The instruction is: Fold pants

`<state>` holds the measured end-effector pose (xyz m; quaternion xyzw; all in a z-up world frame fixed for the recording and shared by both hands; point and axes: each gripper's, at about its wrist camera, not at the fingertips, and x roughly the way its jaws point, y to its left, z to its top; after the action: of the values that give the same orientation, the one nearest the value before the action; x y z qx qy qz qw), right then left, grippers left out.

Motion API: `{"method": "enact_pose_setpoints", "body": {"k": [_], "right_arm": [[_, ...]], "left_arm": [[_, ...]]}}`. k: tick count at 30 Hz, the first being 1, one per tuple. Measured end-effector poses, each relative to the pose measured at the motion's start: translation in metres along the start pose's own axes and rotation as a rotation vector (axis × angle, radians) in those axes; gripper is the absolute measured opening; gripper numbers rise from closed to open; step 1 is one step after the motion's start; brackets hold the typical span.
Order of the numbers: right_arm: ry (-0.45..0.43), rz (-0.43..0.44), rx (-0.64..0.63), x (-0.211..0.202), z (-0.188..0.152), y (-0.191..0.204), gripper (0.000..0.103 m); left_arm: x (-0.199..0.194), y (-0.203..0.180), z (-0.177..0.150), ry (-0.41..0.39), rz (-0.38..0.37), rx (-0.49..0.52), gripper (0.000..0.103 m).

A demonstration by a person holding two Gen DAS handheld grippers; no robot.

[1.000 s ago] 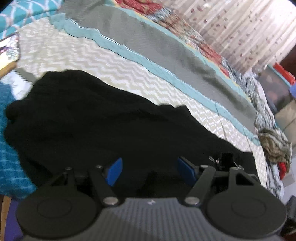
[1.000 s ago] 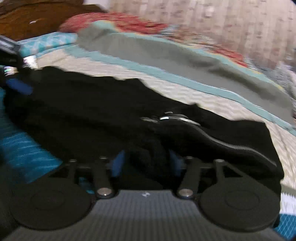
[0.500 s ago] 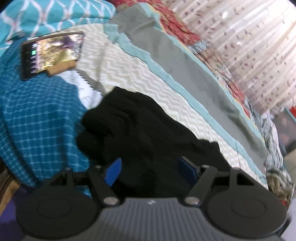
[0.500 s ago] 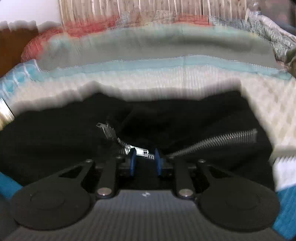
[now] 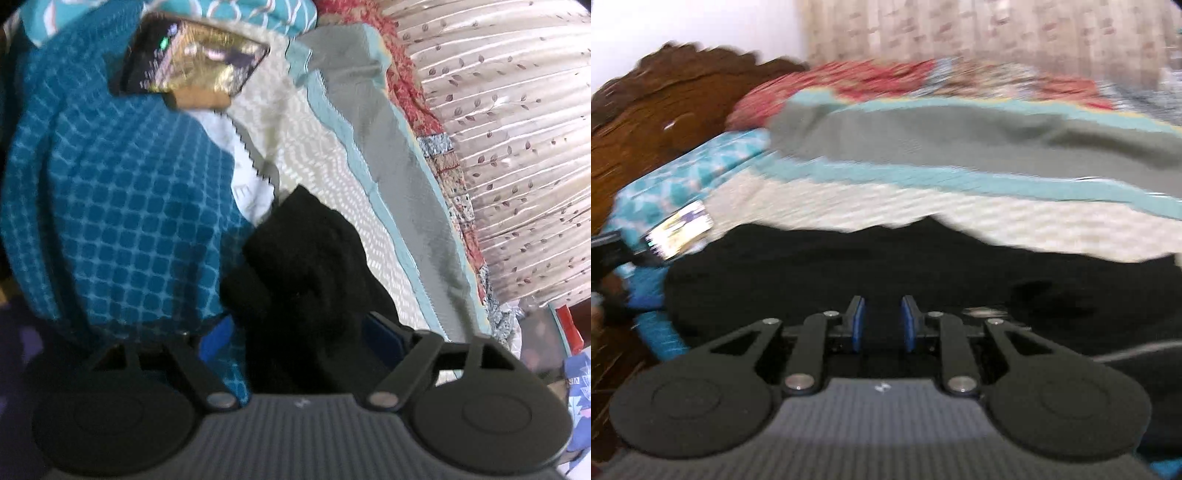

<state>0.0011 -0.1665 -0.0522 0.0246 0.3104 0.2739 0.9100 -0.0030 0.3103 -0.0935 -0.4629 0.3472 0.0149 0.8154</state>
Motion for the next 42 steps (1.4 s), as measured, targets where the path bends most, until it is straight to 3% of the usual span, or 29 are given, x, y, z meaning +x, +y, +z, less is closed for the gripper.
{"method": "enact_pose_setpoints", "body": {"k": [3,4,5,7,10,12,14,15,18,22,25,26,28,31,34,35,39,42], "right_arm": [[0.042,0.066,-0.048,0.015,0.005,0.030,0.026],[0.051,0.082,-0.077,0.020,0.006,0.040,0.026],[0.060,0.094,-0.102,0.023,0.006,0.050,0.026],[0.077,0.117,-0.147,0.031,0.007,0.060,0.026],[0.082,0.129,-0.175,0.041,0.008,0.076,0.026],[0.118,0.147,-0.118,0.053,0.008,0.071,0.026],[0.283,0.187,0.035,0.086,-0.003,0.056,0.026],[0.311,0.192,0.118,0.095,-0.012,0.046,0.023],[0.299,0.256,0.312,0.090,-0.009,0.019,0.024],[0.158,0.242,0.433,0.046,-0.005,-0.022,0.026],[0.038,0.160,0.469,-0.002,-0.010,-0.054,0.026],[0.003,0.131,0.479,-0.018,-0.015,-0.062,0.026],[-0.053,0.072,0.520,-0.051,-0.029,-0.085,0.026],[-0.092,-0.004,0.559,-0.080,-0.053,-0.098,0.026],[-0.109,-0.037,0.523,-0.090,-0.059,-0.097,0.026],[-0.119,-0.035,0.500,-0.091,-0.056,-0.095,0.026],[-0.156,0.022,0.416,-0.076,-0.035,-0.087,0.028],[-0.144,0.074,0.329,-0.054,-0.018,-0.071,0.029]], "left_arm": [[0.016,0.001,0.000,0.028,0.004,0.014,0.078],[0.021,0.001,0.000,0.027,0.008,0.023,0.066],[0.024,0.001,0.000,0.022,0.011,0.031,0.042],[0.023,0.001,0.002,0.012,0.007,0.026,0.028],[0.008,-0.006,0.002,-0.018,-0.043,0.051,0.024],[0.001,-0.024,-0.001,-0.049,-0.054,0.126,0.024],[-0.003,-0.053,-0.006,-0.071,-0.058,0.239,0.024],[-0.003,-0.071,-0.012,-0.074,-0.062,0.307,0.024],[-0.003,-0.130,-0.043,-0.106,-0.066,0.600,0.024],[0.015,-0.197,-0.090,-0.059,-0.145,0.894,0.024],[0.041,-0.226,-0.129,0.016,-0.199,1.039,0.024],[0.052,-0.232,-0.143,0.051,-0.203,1.086,0.029],[0.080,-0.237,-0.180,0.135,-0.175,1.234,0.036],[0.112,-0.230,-0.224,0.291,-0.062,1.362,0.040],[0.091,-0.225,-0.239,0.238,-0.089,1.456,0.059],[0.084,-0.225,-0.237,0.234,-0.101,1.459,0.059],[0.050,-0.224,-0.206,0.202,-0.123,1.344,0.063],[0.031,-0.214,-0.171,0.159,-0.119,1.175,0.065]]}}
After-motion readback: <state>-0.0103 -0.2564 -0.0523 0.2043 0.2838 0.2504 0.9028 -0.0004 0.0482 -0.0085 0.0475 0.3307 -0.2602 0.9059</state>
